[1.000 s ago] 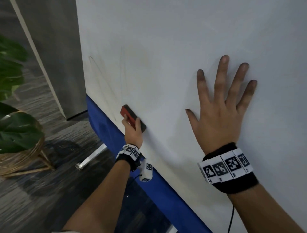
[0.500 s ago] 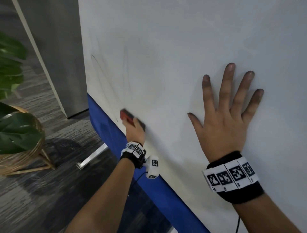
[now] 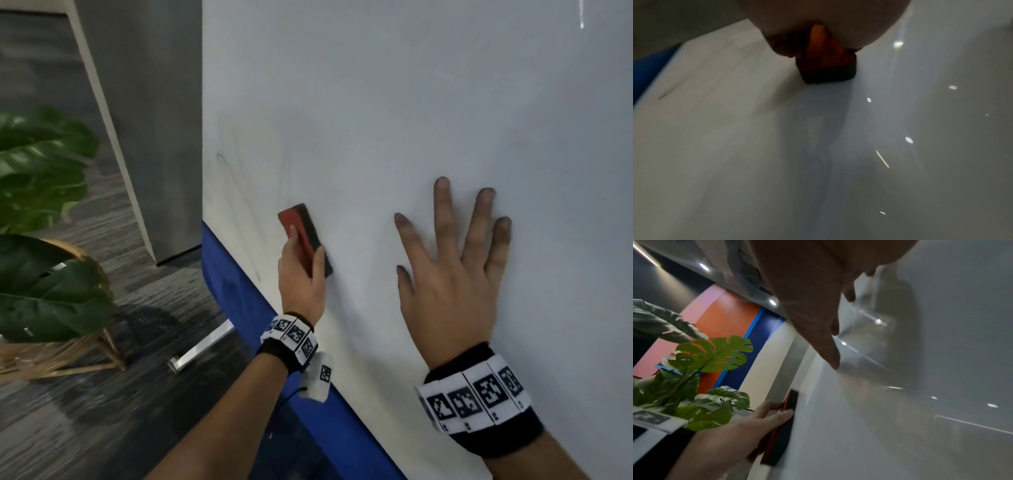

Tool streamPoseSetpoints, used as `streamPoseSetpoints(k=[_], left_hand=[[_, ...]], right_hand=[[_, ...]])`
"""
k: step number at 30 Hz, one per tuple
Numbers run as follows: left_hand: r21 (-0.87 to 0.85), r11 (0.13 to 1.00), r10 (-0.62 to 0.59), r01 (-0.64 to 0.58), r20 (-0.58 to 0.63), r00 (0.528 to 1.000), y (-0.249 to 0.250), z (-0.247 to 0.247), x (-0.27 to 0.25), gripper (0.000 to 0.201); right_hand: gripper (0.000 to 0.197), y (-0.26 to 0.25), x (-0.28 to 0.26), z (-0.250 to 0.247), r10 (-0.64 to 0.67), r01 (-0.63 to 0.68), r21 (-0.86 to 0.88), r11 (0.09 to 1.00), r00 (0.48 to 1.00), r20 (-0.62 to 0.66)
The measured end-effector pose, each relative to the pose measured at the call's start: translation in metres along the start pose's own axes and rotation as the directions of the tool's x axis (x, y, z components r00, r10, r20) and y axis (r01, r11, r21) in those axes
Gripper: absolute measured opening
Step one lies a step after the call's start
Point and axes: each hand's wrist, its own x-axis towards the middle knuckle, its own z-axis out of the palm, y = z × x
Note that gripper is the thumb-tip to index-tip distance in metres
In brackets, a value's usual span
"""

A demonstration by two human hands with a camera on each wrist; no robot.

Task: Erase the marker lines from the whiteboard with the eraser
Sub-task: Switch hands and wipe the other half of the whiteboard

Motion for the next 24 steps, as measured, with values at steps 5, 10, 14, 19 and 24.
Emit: streamPoseSetpoints(k=[5,10,14,19,24], left_hand=[[0.147,0.91,0.379,-0.388,0.089,0.921,0.039,-0.025,0.067,0.063],[0.064,0.998,-0.016,0.027,-0.181,0.983,0.026,-0.028,0.136,0.064],[0.14,0.979,0.167,-0.152,-0.104,0.98,0.038,-0.027,0.12,0.062],[0.252,0.799,0.525,-0.547,0.153,0.837,0.036,-0.055,0.136,0.06],[0.16,0.987,0.014,0.012,-0.157,0.988,0.011,-0.083,0.26,0.063]], right_hand=[[0.095,-0.009,0.065,-0.015,-0.071,0.071,0.012,0.997,0.997,0.026],[0.101,-0.022,0.093,-0.019,-0.06,0.062,-0.028,0.998,0.997,0.048],[0.102,-0.035,0.099,-0.017,-0.033,0.035,-0.033,0.999,0.997,0.066],[0.103,-0.045,0.118,-0.013,-0.054,0.055,-0.019,0.998,0.998,0.043],[0.105,-0.05,0.123,-0.008,-0.044,0.044,-0.004,0.999,0.997,0.057]])
